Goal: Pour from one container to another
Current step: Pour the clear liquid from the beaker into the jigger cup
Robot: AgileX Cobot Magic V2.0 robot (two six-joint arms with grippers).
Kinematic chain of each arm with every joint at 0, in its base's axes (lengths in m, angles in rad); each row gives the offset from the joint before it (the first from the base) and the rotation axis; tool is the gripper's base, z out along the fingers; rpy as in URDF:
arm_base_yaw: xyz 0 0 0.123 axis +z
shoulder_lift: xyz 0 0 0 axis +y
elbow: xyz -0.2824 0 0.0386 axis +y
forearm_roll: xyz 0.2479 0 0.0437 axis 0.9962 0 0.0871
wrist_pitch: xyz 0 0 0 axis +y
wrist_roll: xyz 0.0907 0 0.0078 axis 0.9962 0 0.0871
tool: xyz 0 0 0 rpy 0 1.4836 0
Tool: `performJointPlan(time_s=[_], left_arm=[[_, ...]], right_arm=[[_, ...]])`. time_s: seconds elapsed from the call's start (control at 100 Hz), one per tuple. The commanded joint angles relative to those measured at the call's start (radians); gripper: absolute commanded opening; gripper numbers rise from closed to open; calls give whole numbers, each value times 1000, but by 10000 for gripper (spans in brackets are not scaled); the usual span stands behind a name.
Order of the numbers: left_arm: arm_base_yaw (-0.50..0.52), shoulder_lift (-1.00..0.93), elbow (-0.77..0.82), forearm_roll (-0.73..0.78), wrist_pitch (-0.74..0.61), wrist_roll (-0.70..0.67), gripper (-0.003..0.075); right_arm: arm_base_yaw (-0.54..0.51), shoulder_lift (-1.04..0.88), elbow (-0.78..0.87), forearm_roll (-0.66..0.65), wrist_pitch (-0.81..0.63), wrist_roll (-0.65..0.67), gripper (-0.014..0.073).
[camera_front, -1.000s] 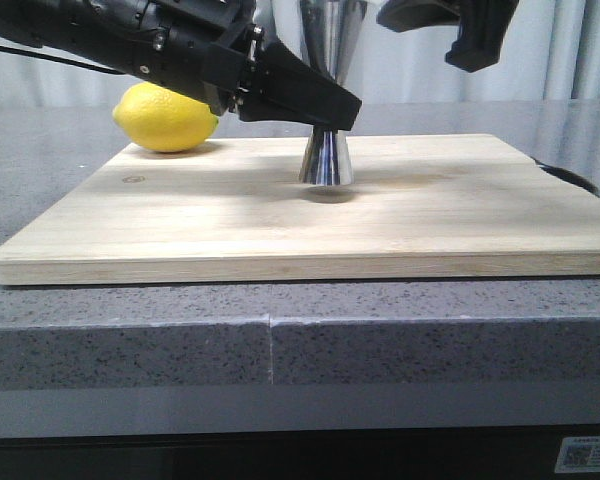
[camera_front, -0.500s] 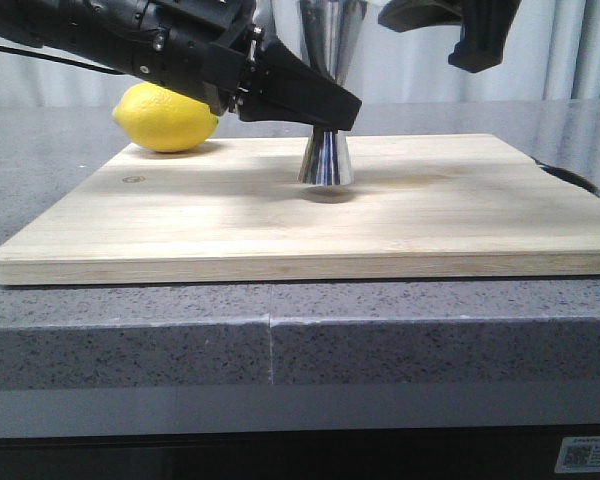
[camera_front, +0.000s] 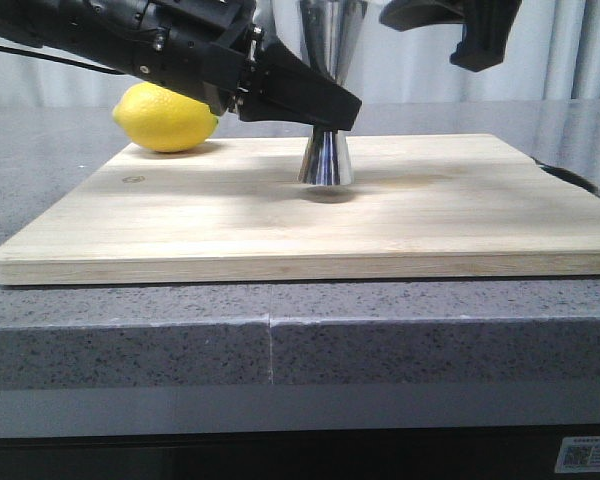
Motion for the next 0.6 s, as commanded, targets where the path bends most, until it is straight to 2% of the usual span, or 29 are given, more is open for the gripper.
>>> performJointPlan(time_s=[0.0, 0.59], left_arm=[[-11, -50, -29, -76, 92, -10, -10], [-11, -50, -29, -76, 92, -11, -10]], right_arm=[[-1, -39, -57, -10, 6, 0, 248], [-1, -37, -72, -28, 12, 0, 248]])
